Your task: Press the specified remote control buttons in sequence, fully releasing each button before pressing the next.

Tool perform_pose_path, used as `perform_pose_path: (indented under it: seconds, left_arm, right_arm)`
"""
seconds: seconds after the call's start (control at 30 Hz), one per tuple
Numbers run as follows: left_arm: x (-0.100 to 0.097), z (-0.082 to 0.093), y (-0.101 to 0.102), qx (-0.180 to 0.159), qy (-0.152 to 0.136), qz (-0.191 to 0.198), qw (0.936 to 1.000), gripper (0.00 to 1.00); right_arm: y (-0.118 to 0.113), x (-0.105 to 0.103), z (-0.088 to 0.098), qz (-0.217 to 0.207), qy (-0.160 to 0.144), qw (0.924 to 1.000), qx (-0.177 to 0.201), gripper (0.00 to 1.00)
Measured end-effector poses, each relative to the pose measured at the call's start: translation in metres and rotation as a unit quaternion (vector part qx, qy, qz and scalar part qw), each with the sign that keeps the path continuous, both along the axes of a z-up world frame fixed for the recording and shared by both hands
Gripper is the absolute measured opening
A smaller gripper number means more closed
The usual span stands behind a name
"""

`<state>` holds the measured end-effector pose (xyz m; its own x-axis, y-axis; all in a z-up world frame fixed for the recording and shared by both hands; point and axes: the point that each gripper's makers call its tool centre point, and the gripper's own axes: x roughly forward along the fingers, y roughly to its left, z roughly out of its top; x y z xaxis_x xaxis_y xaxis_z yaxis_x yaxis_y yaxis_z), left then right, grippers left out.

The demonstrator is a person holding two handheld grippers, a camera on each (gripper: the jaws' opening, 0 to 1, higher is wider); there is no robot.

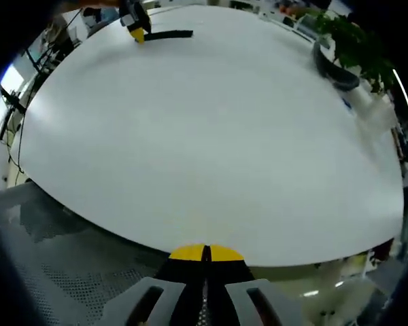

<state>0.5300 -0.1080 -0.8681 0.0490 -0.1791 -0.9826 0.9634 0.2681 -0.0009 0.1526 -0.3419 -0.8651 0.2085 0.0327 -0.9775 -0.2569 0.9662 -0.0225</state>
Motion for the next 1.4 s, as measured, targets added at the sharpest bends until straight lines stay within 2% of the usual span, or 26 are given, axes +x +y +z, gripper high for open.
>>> perform_pose_path:
  seconds: [0.07,0.13,0.23,0.33,0.4,0.47,0.53,0.77,1.4]
  left_arm:
    - [0.000,-0.001,-0.002,-0.004,0.010,0.012,0.9999,0.39]
    - [0.005,0.001,-0.004,-0.011,0.005,0.018,0.9998,0.32]
    - [0.008,0.001,-0.003,-0.007,0.003,0.023,0.9997,0.26]
    - [0.007,0.001,-0.003,-0.005,0.001,0.024,0.9997,0.25]
    - [0.005,0.001,-0.003,-0.001,-0.006,0.011,0.9999,0.25]
    - [0.006,0.001,-0.002,-0.001,-0.002,0.039,0.9993,0.25]
    - [0.005,0.002,-0.003,-0.016,-0.008,0.019,0.9997,0.25]
    - [0.000,0.003,-0.003,-0.033,-0.013,0.016,0.9993,0.23]
    - [-0.010,0.004,-0.005,0.019,-0.011,0.024,0.9995,0.22]
  right_arm:
    - [0.000,0.000,0.000,-0.002,0.002,1.0000,0.001,0.00]
    - [0.000,-0.001,0.000,-0.001,0.003,1.0000,0.001,0.00]
    - [0.001,0.000,0.000,0.000,0.002,1.0000,0.003,0.00]
    - [0.001,0.000,0.000,-0.001,0.001,1.0000,0.004,0.00]
    - [0.001,0.000,0.000,-0.001,0.001,1.0000,0.005,0.00]
    - [0.001,0.001,0.000,0.000,0.000,1.0000,0.005,0.00]
    - [0.002,0.001,0.000,0.001,-0.001,1.0000,0.006,0.00]
    - [0.004,0.002,0.003,0.008,-0.010,0.9999,0.011,0.00]
    - [0.004,0.006,0.010,0.002,-0.034,0.9993,0.014,0.00]
